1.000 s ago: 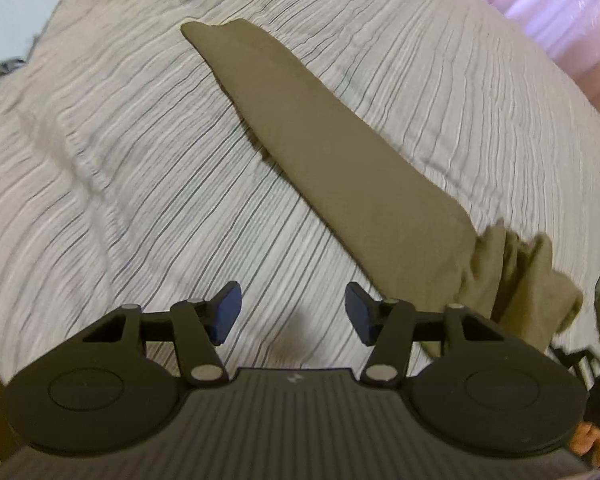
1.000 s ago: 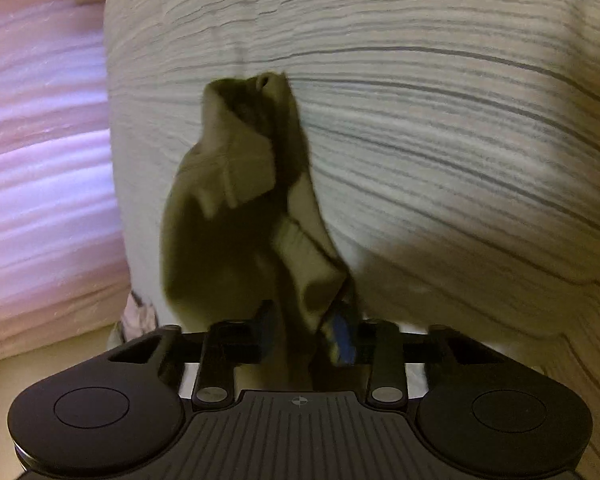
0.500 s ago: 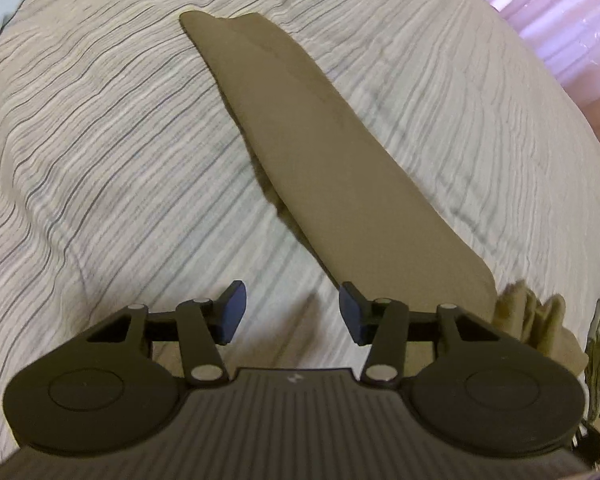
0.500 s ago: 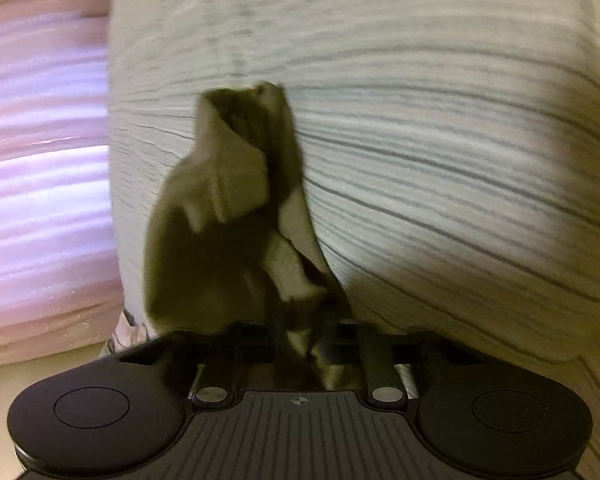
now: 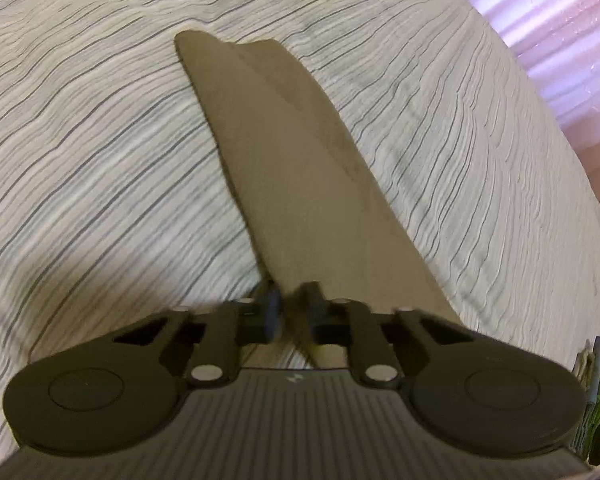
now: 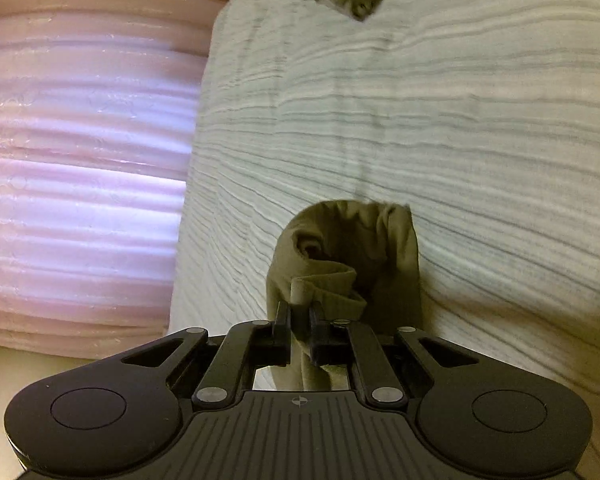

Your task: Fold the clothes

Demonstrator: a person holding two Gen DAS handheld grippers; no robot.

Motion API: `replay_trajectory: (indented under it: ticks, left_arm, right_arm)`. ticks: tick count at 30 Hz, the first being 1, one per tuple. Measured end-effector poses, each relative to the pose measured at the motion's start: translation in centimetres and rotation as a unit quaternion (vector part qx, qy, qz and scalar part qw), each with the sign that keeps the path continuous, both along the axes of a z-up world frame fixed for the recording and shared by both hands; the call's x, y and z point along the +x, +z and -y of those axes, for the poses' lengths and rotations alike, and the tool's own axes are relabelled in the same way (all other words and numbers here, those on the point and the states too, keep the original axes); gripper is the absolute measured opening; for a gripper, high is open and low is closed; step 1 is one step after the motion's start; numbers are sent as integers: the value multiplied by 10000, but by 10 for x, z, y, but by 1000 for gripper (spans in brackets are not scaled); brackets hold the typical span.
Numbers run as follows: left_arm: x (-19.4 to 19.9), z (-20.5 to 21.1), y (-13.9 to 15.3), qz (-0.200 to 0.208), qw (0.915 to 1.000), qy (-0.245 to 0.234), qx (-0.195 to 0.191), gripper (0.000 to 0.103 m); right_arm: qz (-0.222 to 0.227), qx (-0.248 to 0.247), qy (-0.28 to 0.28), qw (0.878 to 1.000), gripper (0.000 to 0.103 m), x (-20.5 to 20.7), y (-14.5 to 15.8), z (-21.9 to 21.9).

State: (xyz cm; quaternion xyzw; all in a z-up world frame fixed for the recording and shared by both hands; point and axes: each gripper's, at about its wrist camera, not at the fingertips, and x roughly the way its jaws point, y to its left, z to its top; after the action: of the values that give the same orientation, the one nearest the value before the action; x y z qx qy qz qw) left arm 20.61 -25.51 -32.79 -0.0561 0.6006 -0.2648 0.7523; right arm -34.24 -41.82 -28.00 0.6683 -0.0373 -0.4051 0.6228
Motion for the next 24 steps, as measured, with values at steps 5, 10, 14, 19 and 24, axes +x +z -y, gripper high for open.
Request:
replay_trajectory:
  ticks: [5, 10, 14, 19, 24]
  left_arm:
    - [11, 10, 32, 177, 9992, -242, -280, 0]
    - [23, 21, 64, 354, 9966, -483, -559, 0]
    - [49, 52, 100, 727, 9913, -774, -781, 0]
    - [117, 140, 138, 1472, 9822, -888, -763, 0]
    - [140, 175, 131, 1636, 9841, -487, -494, 11]
  right_arm:
    - [-205, -282, 53, 9994, 6, -1, 18, 4]
    - [-154, -974, -41, 9951, 5, -4, 63, 22]
    - [-164, -1555, -19, 9877, 5, 8, 103, 69]
    - [-630, -1826, -189, 9810, 6, 48, 131, 158]
    - [-1281, -1191, -281, 9842, 78, 68, 108, 196]
